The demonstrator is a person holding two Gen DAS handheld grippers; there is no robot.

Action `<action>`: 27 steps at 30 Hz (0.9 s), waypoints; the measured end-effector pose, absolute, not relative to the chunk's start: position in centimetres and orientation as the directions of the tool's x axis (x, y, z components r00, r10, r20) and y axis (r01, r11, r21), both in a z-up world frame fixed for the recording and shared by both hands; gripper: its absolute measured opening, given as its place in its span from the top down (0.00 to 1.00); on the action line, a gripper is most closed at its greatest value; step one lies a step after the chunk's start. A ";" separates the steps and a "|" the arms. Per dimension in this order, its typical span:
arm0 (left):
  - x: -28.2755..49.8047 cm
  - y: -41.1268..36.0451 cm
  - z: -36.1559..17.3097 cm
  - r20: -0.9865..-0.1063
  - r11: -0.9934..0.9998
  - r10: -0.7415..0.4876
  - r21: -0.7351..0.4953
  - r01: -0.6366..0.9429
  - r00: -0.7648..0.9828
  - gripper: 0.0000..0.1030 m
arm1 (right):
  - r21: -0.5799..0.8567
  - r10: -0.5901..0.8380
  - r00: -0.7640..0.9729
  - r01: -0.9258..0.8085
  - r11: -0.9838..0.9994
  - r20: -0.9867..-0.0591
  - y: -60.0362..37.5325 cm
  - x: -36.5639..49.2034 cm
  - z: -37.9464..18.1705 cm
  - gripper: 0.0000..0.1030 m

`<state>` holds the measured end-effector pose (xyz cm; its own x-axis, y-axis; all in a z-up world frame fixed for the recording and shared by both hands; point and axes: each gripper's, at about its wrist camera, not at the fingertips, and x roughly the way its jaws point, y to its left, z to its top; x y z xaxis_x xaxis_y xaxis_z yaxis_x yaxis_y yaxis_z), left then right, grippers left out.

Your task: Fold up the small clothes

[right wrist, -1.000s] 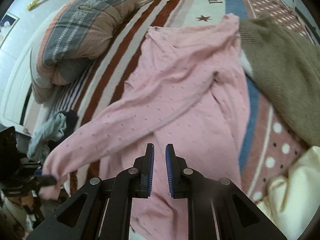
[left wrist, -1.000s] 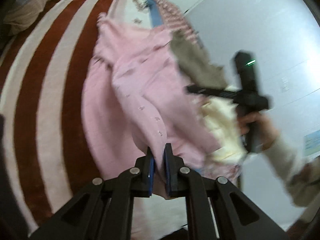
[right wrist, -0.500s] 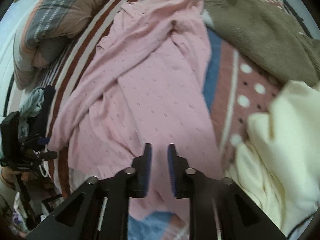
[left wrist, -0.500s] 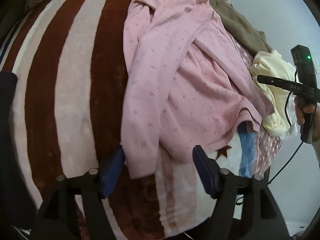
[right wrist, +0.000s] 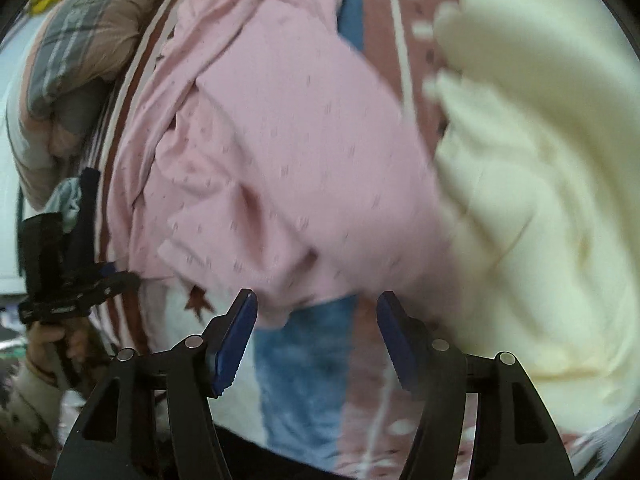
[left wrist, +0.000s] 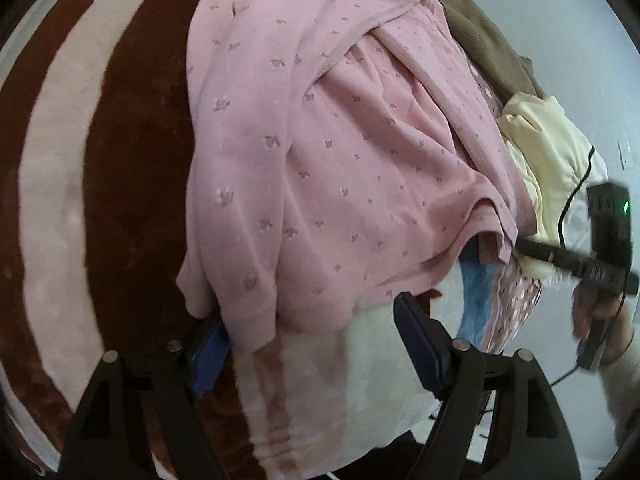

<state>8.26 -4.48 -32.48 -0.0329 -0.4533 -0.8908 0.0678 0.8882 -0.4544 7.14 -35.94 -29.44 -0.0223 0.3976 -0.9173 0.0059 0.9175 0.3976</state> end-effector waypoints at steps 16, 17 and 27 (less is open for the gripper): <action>9.1 -4.4 -33.2 -0.924 0.923 -0.383 -0.383 0.026 0.009 0.82 | 0.483 0.477 0.077 0.106 0.869 -0.875 -36.9 7.7 -30.7 0.41; 9.1 -4.4 -33.2 -0.924 0.924 -0.381 -0.381 0.032 0.010 0.83 | 0.480 0.475 0.073 0.099 0.872 -0.877 -36.9 7.6 -30.7 0.41; 8.7 -3.9 -31.9 -0.916 0.917 -0.399 -0.398 0.036 0.041 0.89 | 0.515 0.504 0.111 0.123 0.848 -0.856 -38.9 7.1 -29.4 0.41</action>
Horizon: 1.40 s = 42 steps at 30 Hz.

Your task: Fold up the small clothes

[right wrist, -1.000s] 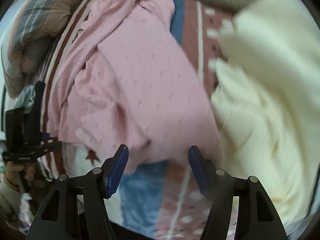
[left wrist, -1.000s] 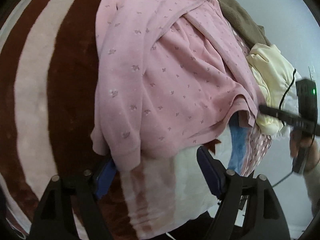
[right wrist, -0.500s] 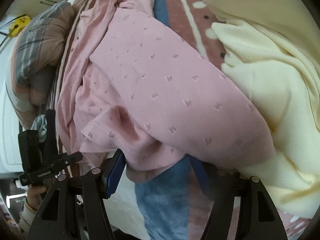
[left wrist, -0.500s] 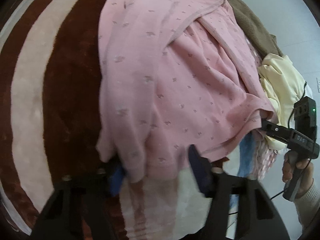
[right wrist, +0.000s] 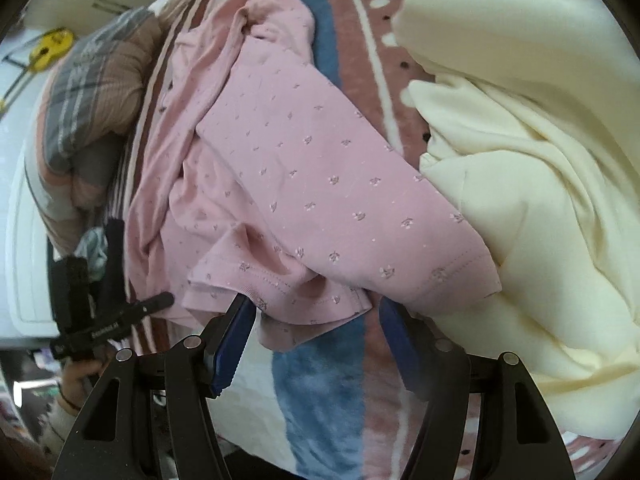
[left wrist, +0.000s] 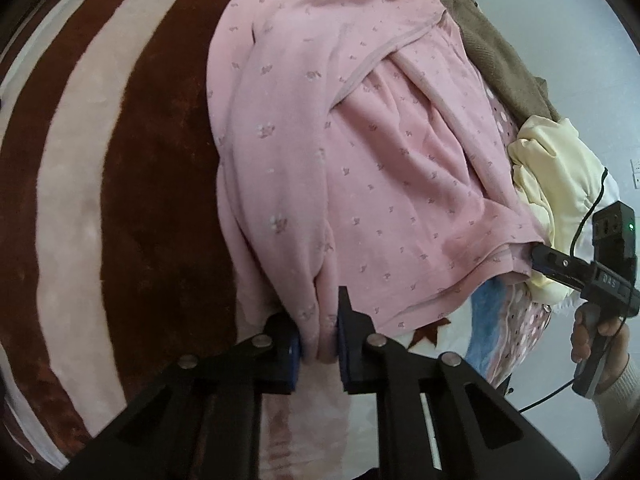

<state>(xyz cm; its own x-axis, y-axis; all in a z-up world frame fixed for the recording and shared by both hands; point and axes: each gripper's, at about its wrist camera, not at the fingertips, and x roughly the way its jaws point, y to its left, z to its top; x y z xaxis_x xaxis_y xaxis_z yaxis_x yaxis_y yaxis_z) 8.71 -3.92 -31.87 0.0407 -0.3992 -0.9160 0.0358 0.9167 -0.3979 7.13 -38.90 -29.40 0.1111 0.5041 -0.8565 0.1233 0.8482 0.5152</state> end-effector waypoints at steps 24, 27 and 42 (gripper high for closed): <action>8.5 -1.0 -31.4 -0.934 0.935 -0.354 -0.353 0.018 0.058 0.89 | 0.308 0.311 0.031 -0.068 0.949 -0.950 -33.9 8.5 -31.8 0.69; 8.5 -1.0 -31.0 -0.938 0.940 -0.342 -0.340 0.042 0.060 0.89 | 0.310 0.318 0.032 -0.145 0.940 -0.948 -33.0 8.0 -31.1 0.86; 6.8 1.5 -29.8 -0.981 0.972 -0.192 -0.184 0.143 0.040 0.83 | 0.326 0.331 -0.030 -0.276 0.904 -0.943 -28.6 4.4 -30.3 0.90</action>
<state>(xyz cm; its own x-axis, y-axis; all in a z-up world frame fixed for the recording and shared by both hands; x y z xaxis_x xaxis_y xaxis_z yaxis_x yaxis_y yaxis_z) 6.75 1.48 -29.83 0.0400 -0.1919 -0.9806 0.1426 0.9724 -0.1845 4.38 -28.57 -30.35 -0.0303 0.3306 -0.9433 -0.2757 0.9043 0.3258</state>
